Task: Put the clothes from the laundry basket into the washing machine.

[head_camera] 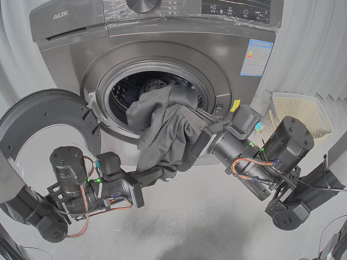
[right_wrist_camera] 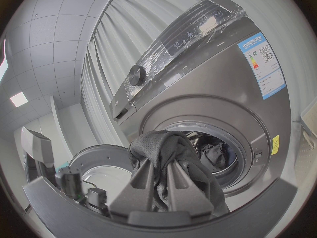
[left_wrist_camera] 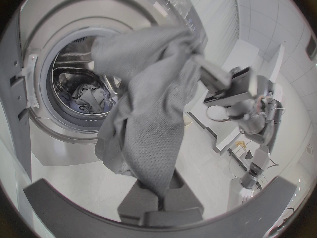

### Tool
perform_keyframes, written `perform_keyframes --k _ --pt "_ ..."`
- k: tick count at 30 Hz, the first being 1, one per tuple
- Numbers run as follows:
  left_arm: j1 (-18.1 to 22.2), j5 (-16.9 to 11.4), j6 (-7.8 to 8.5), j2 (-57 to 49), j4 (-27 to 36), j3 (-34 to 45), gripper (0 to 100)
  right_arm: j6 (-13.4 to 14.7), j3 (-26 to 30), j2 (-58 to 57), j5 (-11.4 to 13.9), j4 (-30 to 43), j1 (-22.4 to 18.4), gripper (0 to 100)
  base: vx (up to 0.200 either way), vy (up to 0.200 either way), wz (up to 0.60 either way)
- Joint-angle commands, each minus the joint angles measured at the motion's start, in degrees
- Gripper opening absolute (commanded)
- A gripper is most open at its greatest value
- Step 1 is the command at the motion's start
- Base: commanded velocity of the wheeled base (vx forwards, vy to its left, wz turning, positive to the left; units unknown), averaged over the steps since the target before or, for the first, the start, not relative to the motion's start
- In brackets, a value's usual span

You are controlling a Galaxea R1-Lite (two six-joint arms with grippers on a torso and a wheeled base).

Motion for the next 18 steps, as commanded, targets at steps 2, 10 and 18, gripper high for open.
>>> perform_keyframes --k 2,10,18 --pt "-2.30 -0.47 -0.08 -14.44 -1.56 8.78 0 0.04 3.77 0.64 0.16 -0.21 -0.23 0 0.000 0.000 0.00" --pt "-1.59 -0.99 -2.37 -19.19 -1.64 7.64 0 -0.14 8.96 1.60 0.51 -0.21 0.21 0 0.000 0.000 0.00" --pt "-1.50 -0.56 -2.63 -18.13 -1.73 6.05 0 0.04 8.69 5.65 0.42 -1.96 0.73 0 0.000 0.000 0.00"
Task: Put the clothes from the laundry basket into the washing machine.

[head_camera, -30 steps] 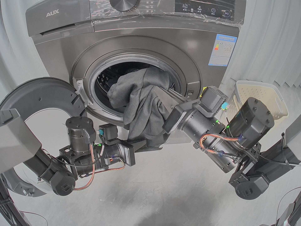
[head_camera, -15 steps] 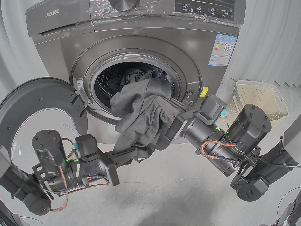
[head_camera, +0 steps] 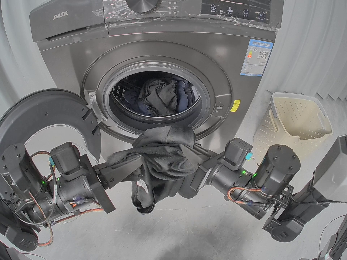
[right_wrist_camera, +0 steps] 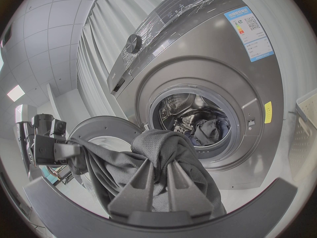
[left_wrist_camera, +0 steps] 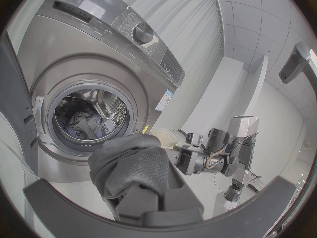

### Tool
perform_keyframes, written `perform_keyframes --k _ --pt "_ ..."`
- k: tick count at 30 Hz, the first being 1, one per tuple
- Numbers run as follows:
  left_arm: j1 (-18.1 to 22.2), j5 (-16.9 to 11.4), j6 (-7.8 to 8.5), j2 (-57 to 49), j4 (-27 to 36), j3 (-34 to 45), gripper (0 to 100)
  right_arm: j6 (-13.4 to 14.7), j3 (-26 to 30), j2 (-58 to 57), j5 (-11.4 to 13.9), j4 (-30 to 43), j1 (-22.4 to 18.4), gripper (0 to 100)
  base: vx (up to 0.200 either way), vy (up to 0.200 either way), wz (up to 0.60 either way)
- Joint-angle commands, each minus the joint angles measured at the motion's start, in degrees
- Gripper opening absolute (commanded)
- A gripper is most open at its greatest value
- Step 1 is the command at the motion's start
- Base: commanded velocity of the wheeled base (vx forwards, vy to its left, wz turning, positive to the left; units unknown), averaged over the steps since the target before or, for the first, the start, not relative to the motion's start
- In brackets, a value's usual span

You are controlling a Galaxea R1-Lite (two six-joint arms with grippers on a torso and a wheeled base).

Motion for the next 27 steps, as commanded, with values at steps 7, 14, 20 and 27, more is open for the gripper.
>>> perform_keyframes --k 7,14,20,27 --pt "0.07 0.63 -0.12 -0.32 -1.78 -3.18 0 -0.08 0.31 5.45 -0.05 -0.37 0.34 100 0.000 0.000 0.00" --pt "0.07 2.39 -0.03 2.06 -3.89 -4.41 0 -0.43 1.71 7.30 -0.05 0.16 1.04 100 0.000 0.000 0.00" --pt "0.07 4.94 0.06 5.66 -7.14 -5.38 0 -0.60 1.80 8.09 -0.05 0.16 1.04 100 0.000 0.000 0.00" --pt "0.42 5.02 -0.03 5.48 -8.64 -5.38 0 -0.52 1.80 8.35 -0.05 0.16 1.04 100 0.000 0.000 0.00"
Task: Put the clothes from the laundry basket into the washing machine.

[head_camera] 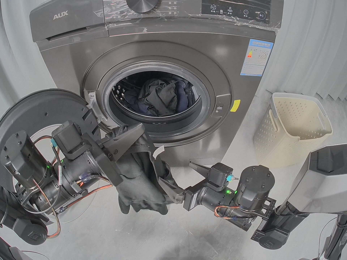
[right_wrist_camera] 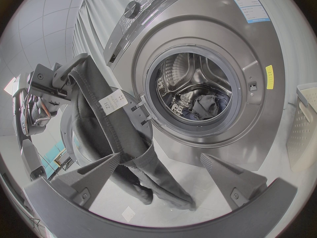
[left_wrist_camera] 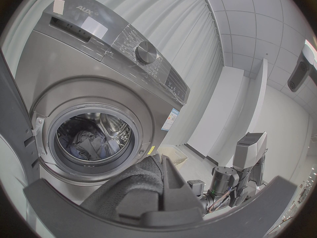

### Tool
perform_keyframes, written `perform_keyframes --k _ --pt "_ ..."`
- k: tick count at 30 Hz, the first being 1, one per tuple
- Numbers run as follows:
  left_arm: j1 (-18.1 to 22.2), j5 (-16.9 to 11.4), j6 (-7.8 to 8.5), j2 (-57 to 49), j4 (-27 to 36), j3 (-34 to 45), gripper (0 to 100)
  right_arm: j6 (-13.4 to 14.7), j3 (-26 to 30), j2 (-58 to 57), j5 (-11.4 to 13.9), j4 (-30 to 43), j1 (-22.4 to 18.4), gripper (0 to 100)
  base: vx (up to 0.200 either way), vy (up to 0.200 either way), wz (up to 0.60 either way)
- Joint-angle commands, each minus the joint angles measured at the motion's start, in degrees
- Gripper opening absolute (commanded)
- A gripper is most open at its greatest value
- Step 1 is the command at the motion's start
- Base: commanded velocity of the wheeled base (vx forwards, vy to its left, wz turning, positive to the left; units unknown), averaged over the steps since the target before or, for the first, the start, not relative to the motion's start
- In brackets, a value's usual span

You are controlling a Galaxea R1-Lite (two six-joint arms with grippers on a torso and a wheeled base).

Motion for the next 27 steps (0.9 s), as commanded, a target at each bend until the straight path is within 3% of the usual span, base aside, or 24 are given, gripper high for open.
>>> perform_keyframes --k 1,19,27 --pt "0.52 -0.10 -0.03 0.45 -0.17 -0.08 0 -0.01 0.02 0.42 0.01 -0.06 0.02 100 0.000 0.000 0.00" --pt "1.05 -0.10 -0.12 0.01 -0.25 -1.32 0 -0.01 6.79 1.56 0.01 -0.59 -0.78 100 0.000 0.000 0.00" --pt "1.05 -0.36 -0.03 -0.26 -1.04 -1.32 0 -0.36 3.54 6.22 0.18 -0.85 -2.53 100 0.000 0.000 0.00"
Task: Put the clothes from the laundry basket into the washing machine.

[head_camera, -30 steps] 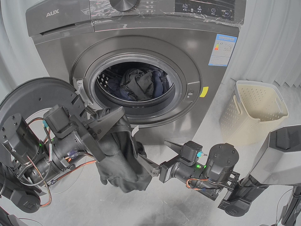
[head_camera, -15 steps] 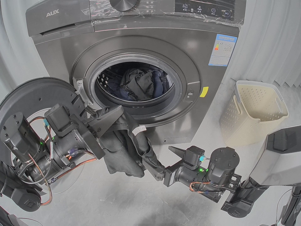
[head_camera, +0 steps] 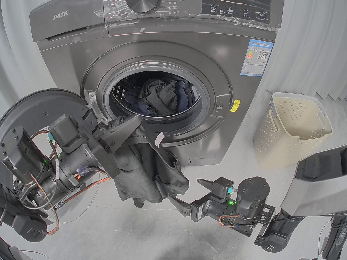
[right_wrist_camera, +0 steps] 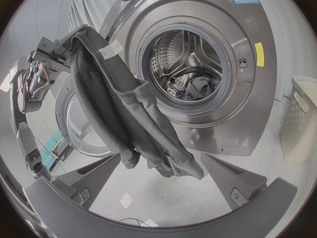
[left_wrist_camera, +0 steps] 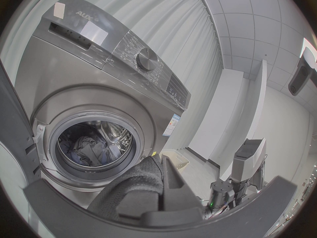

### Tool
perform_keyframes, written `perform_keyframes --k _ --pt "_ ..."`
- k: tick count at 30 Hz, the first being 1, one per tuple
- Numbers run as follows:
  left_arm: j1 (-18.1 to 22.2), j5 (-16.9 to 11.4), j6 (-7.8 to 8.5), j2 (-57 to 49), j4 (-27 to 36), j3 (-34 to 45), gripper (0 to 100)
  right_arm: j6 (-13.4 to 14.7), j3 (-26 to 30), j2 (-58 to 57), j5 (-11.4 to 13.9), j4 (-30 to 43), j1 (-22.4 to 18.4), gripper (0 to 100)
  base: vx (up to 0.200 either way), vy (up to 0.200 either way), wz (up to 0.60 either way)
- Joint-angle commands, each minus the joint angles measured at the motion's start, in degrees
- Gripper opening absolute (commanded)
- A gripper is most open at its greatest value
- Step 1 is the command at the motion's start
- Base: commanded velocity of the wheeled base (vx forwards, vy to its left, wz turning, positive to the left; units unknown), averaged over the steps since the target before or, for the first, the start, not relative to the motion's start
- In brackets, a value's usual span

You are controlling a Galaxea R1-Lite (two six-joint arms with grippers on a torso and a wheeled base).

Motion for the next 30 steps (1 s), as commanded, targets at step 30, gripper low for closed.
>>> perform_keyframes --k 30 --pt "0.00 -0.63 0.03 0.53 -1.46 0.57 0 -3.32 -19.56 8.87 7.37 -0.29 -5.80 100 0.000 0.000 0.00"
